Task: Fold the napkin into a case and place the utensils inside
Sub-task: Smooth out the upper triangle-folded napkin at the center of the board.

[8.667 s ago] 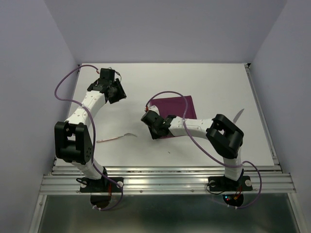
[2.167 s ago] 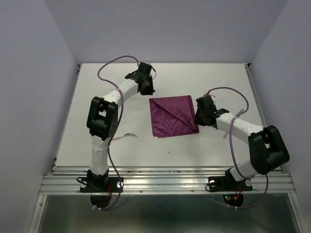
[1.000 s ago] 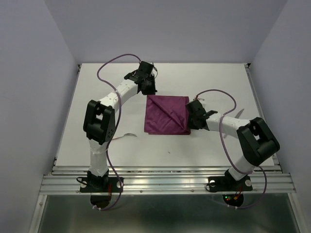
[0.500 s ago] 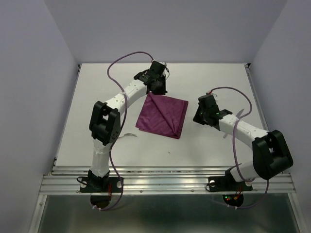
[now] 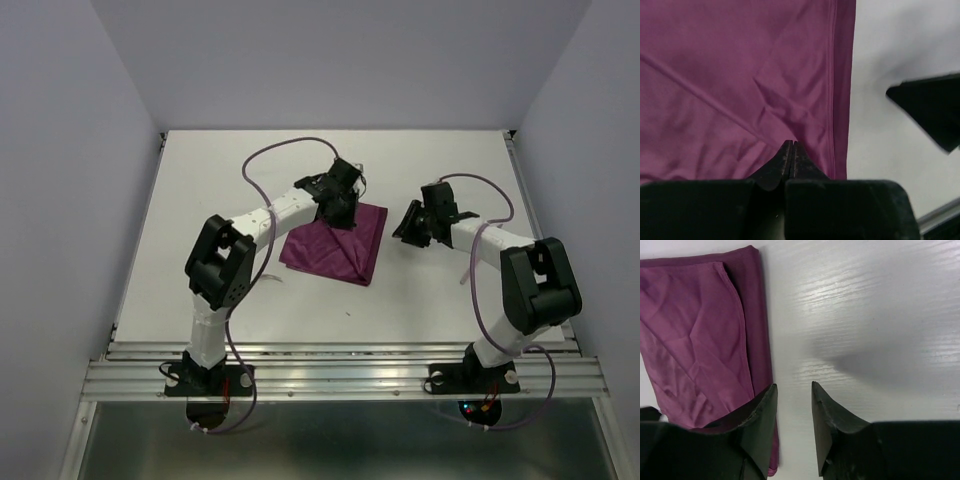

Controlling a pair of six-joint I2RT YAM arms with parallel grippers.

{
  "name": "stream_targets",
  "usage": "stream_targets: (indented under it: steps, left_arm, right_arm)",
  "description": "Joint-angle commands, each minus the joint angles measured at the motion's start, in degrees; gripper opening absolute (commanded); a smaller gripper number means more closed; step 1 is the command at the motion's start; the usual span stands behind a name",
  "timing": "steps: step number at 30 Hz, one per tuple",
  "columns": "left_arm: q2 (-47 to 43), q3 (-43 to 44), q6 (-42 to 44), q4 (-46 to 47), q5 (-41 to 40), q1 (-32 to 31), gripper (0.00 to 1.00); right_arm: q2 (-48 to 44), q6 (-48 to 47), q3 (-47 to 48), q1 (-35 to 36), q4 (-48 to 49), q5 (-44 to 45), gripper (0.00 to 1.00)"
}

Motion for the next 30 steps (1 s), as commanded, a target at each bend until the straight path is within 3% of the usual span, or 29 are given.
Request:
stream_targets:
  steps: [1,5,22,30]
  left_arm:
    - [-7.4,-8.9,-0.9,6.0,8.6,-3.3,0.0]
    - [-7.7,-16.1,-3.1,10.7,12.3,-5.3,0.0]
    - [0.5,-15.4,-2.8,11.9,13.5,-7.7,0.0]
    - [-7.7,-15.4,-1.9,13.0,13.5,-7.7,0.0]
  right_arm:
    - [-0.4,1.0,1.9,-0.7,4.0,-4.5,0.36]
    - [-2.0,1.2,-0.8,-0.7,4.0,-3.5,0.32]
    - [-5.4,0.6,-4.7,-2.3,3.9,-2.8,0.32]
    - [-5.6,0.3,-4.7,-2.3,3.8,-2.5,0.32]
